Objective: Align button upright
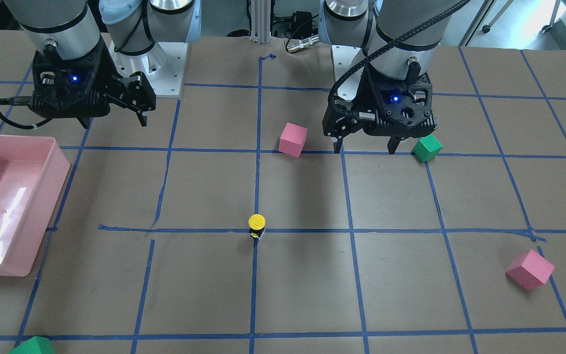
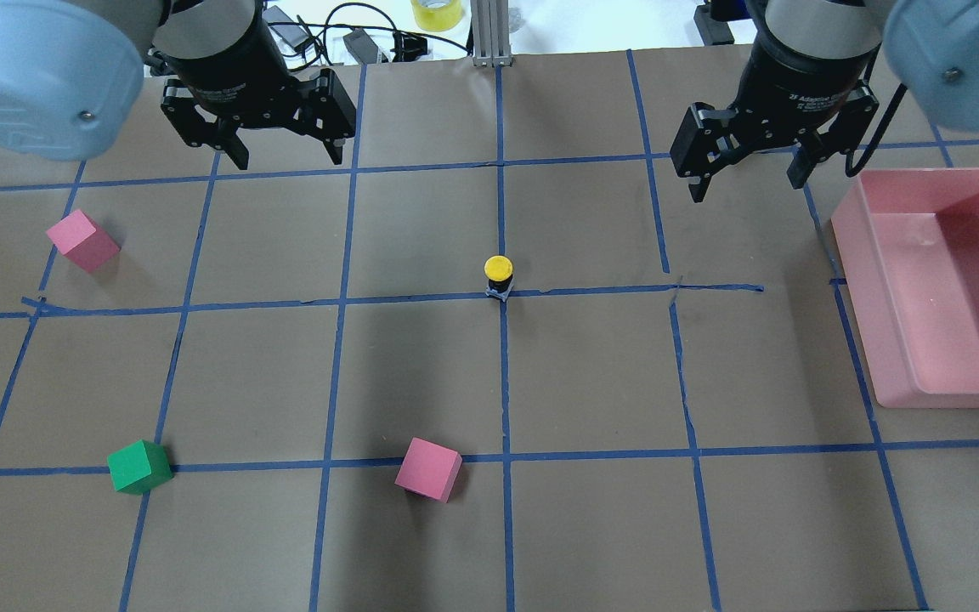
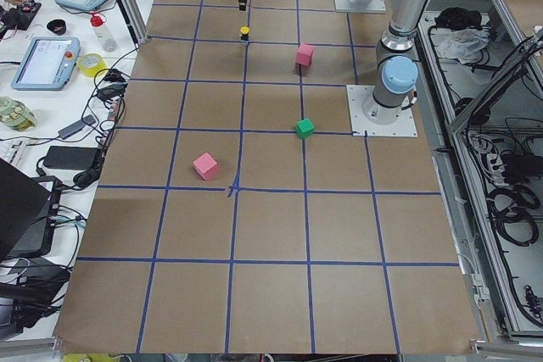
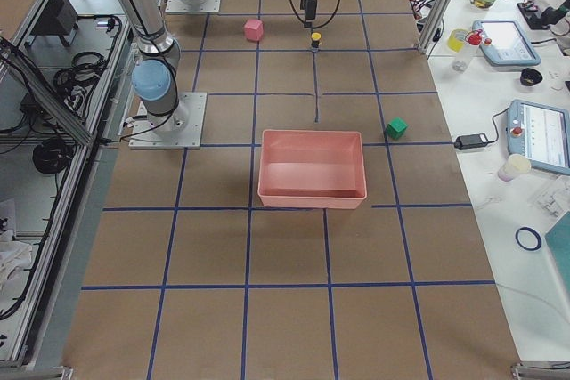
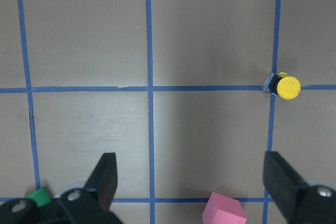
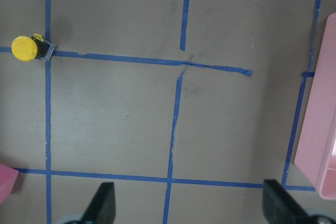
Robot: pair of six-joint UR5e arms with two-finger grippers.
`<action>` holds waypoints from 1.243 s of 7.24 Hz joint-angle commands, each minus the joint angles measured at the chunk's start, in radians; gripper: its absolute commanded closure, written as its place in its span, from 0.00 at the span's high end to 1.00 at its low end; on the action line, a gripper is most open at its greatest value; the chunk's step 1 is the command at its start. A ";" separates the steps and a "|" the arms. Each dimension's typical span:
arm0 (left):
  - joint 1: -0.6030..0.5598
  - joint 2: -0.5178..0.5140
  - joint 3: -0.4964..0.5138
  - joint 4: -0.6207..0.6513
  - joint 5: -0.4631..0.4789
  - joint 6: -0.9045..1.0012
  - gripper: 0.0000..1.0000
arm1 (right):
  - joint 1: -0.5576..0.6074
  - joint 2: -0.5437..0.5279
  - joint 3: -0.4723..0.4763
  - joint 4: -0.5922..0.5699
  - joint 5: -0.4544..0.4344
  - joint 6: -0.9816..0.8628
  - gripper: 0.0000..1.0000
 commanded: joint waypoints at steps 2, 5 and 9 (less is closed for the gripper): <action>0.031 0.007 0.003 -0.023 0.002 -0.003 1.00 | 0.000 -0.002 0.000 0.002 -0.004 0.000 1.00; 0.086 0.007 -0.004 -0.025 0.005 0.051 1.00 | 0.000 0.000 0.000 0.002 -0.001 0.000 1.00; 0.072 0.014 -0.003 -0.028 0.004 0.054 1.00 | 0.000 0.005 0.002 0.008 -0.002 -0.002 1.00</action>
